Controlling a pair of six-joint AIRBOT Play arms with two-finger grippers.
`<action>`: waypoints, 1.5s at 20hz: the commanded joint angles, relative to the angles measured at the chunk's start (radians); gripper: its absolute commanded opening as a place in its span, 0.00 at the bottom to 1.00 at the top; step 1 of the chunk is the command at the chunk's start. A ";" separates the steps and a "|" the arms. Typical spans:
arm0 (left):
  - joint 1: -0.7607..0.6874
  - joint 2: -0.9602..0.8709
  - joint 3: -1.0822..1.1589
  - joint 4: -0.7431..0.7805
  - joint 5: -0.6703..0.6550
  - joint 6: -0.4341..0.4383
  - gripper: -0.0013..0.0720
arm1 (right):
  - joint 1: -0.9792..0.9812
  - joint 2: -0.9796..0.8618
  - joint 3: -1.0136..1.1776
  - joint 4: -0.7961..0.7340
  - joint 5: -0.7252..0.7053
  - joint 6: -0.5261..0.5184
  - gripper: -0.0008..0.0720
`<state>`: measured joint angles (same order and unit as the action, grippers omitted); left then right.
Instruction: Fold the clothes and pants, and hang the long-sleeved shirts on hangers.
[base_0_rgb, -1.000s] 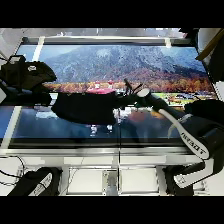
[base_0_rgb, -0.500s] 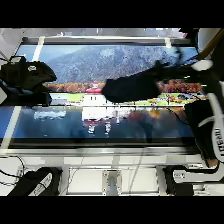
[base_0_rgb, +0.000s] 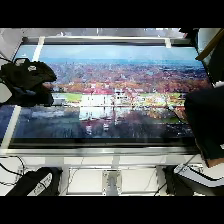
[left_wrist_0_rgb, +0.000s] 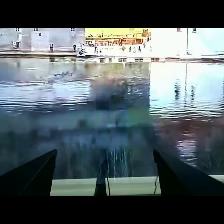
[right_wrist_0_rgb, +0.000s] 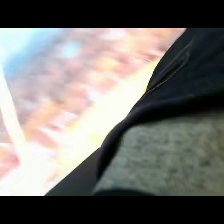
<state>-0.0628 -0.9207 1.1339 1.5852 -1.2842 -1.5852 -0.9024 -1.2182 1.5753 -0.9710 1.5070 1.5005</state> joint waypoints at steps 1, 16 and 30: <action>0.000 -0.022 0.000 0.000 0.000 -0.009 0.97 | -0.192 0.023 -0.015 -0.194 0.233 -0.030 0.02; 0.000 -0.026 0.000 0.000 -0.011 -0.032 0.97 | -0.213 0.027 0.181 -0.442 0.332 0.080 0.80; 0.000 -0.029 0.000 0.000 -0.018 -0.031 0.97 | 0.674 0.133 0.242 -0.068 0.253 -0.030 0.08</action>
<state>-0.0628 -0.9489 1.1339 1.5848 -1.3022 -1.6169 -0.4397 -1.0901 1.8301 -0.8524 1.7679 1.4906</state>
